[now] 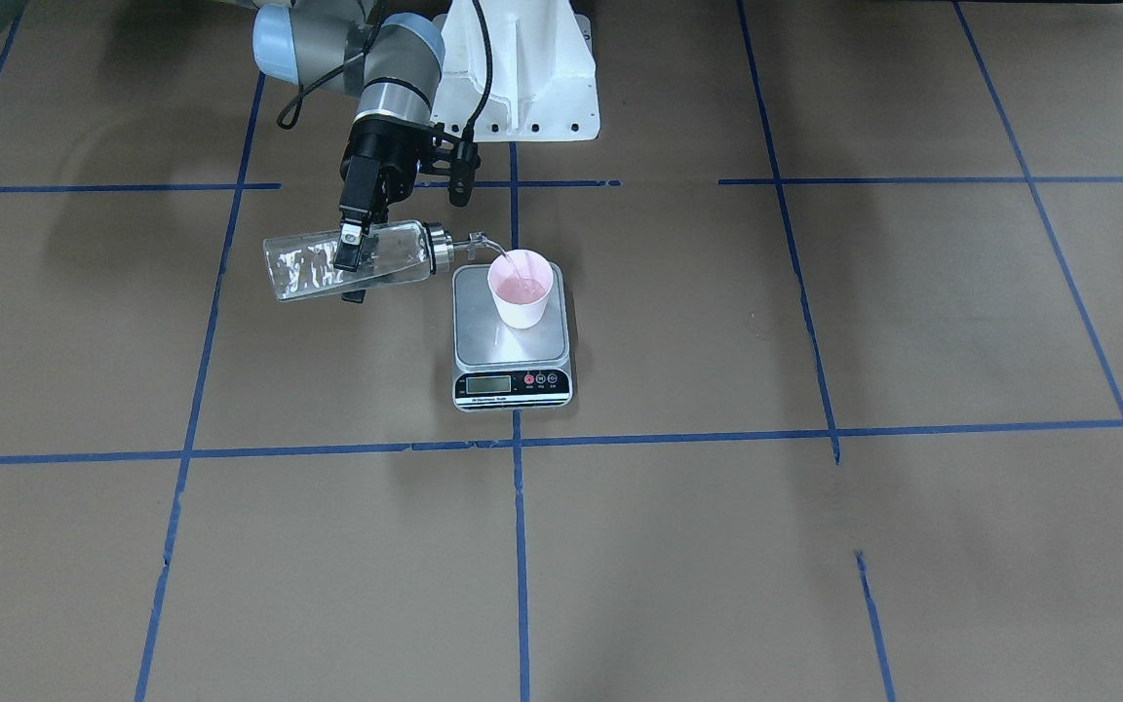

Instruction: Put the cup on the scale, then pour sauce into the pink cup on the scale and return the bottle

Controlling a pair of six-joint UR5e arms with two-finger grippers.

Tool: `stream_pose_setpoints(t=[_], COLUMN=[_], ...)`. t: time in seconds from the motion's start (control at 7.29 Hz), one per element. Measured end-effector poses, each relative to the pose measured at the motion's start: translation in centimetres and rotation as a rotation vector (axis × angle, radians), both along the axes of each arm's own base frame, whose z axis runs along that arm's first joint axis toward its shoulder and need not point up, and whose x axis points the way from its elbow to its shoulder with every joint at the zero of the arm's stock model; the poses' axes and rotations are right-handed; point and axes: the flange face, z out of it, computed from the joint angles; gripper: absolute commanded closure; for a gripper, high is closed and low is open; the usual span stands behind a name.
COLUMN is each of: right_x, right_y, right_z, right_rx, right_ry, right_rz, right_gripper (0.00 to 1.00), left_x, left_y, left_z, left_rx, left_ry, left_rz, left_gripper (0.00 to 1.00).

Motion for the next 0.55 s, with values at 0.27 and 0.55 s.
stream_pose_setpoints(t=[0.27,0.55], right_x=[-0.13,-0.42], right_y=[0.15,0.2], right_z=[-0.09,0.15], right_rx=[0.0,-0.001], right_ry=[-0.003,0.002], right_rz=[-0.003,-0.005], right_gripper=[1.0,1.0], left_x=[0.03,0.04], left_y=[-0.18,-0.3], left_z=[0.23,0.39], left_rx=[-0.005,-0.007], left_ry=[-0.001,-0.001], left_rz=[0.0,0.0], left_gripper=[0.0,0.0])
